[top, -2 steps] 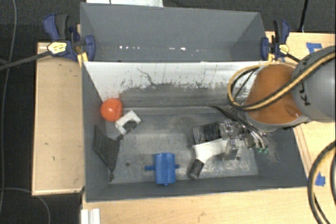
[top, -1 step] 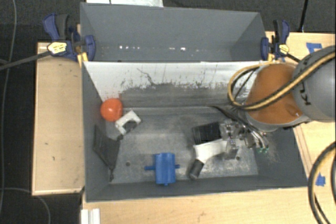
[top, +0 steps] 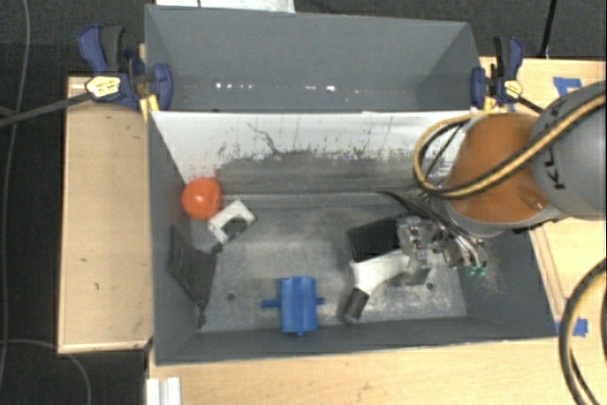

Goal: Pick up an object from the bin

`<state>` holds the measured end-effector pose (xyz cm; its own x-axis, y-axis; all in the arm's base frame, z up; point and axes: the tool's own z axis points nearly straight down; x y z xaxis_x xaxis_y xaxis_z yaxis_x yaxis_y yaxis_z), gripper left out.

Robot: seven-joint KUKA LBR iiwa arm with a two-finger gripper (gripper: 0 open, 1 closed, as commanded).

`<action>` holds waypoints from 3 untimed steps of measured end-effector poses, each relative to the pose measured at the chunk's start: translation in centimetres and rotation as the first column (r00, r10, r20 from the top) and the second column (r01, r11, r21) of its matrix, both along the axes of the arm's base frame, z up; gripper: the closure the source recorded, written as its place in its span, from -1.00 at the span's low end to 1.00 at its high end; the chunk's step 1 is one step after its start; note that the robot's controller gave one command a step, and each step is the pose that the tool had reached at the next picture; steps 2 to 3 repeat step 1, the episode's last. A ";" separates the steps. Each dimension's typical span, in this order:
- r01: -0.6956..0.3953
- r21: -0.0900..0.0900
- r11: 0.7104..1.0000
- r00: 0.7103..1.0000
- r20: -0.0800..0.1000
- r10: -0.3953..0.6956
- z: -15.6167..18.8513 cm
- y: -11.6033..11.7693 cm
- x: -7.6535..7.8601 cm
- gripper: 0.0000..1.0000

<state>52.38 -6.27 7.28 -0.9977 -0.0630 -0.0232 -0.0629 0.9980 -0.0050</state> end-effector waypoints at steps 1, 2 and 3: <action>-0.001 0.001 1.000 1.000 -0.003 0.001 0.9 0.0 -0.1 1.00; -0.001 0.001 1.000 1.000 -0.003 0.001 0.9 0.0 -0.1 1.00; -0.001 0.001 1.000 1.000 -0.003 0.001 0.9 0.0 -0.1 1.00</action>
Offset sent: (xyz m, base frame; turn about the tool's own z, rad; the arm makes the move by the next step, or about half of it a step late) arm -0.0001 -0.0001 0.0992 0.0000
